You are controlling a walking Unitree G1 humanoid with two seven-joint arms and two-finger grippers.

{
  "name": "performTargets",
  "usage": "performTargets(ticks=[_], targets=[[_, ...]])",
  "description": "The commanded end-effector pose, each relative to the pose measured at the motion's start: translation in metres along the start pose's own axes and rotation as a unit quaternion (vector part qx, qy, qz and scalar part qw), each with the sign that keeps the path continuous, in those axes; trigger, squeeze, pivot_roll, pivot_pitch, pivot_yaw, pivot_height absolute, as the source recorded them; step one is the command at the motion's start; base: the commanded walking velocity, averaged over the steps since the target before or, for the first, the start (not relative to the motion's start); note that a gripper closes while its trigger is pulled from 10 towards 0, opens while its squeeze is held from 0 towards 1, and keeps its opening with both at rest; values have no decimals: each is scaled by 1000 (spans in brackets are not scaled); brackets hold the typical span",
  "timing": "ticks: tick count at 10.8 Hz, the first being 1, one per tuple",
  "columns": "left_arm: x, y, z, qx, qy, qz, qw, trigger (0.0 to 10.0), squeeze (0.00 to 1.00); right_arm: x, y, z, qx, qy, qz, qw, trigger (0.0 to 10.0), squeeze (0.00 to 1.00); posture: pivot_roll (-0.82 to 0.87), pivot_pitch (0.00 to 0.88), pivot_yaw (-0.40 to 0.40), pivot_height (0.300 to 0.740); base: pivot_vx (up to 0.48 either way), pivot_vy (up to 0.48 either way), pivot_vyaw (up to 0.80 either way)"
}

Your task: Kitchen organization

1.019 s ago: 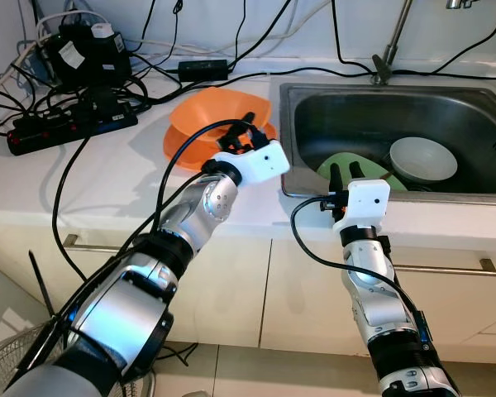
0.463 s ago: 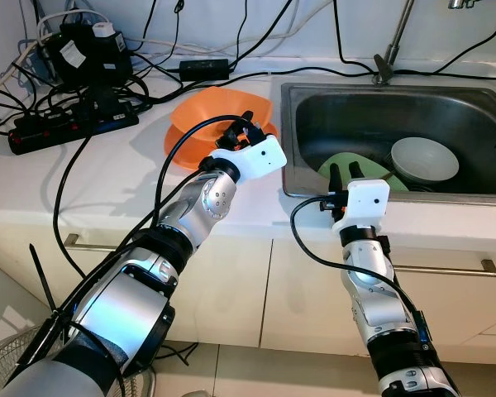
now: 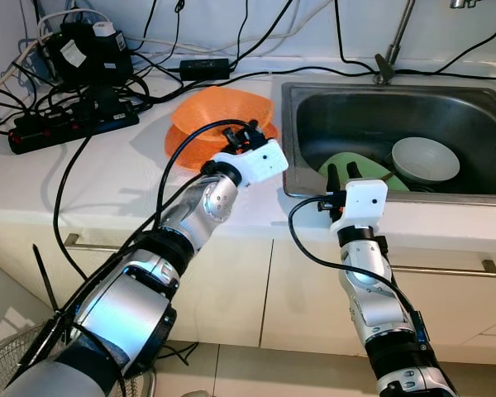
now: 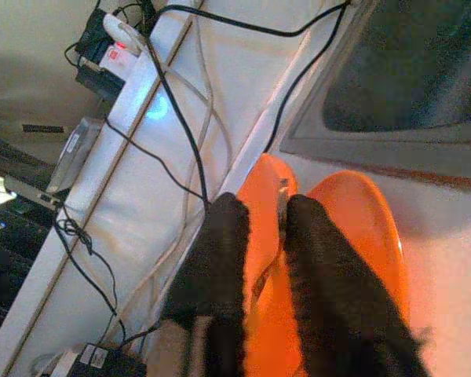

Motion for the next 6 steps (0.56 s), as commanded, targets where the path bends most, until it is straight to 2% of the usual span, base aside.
performTargets(ticks=[1,6], targets=[[-5,-2,2,-1,7,3,1000,0,0,2,2,-2,0,-1,-5,1000,10000,0,52,0,37,740,0,0,0],[-6,-1,2,1,6,-7,1000,0,0,2,3,-3,1,0,-8,1000,10000,0,53,0,34,740,0,0,0]])
Point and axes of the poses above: a point about 5 cm out from each wrist's last joint towards the gripper, its own z axis pointing back from the gripper into the wrist, its own x axis along the axis of the wrist's last joint, y = z × x, the point moved 3 cm from there along -z, pointing out of the wrist towards the gripper, and after that the axes turned 1 degree about -z, right-handed, at the moved point
